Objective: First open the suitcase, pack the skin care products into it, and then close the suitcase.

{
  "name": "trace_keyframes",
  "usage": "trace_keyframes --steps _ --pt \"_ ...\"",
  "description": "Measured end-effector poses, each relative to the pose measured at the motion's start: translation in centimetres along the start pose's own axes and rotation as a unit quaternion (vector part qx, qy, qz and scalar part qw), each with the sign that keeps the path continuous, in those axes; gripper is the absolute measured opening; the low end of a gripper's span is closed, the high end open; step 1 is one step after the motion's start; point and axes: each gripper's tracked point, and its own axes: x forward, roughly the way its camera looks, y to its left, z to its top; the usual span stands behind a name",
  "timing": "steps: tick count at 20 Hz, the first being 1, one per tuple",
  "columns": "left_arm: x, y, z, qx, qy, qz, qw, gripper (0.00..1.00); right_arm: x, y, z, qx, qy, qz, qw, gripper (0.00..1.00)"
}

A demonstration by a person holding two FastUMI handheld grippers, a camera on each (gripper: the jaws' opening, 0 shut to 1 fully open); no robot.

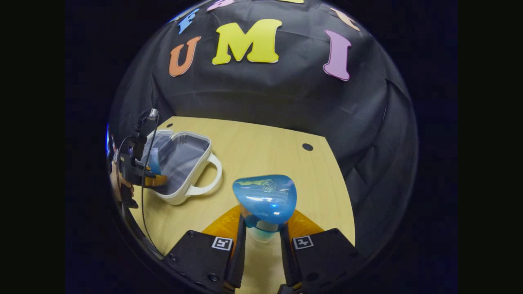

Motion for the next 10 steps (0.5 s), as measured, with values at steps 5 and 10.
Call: trace_keyframes --steps 5,10 --pt "1.4 0.0 0.6 -0.006 0.046 0.013 0.999 0.44 0.5 0.5 -0.6 0.005 0.016 -0.002 1.000 0.37" --pt "2.2 0.3 1.1 -0.027 0.089 0.016 0.996 0.44 0.7 0.6 -0.8 0.002 0.021 0.002 1.000 0.37"
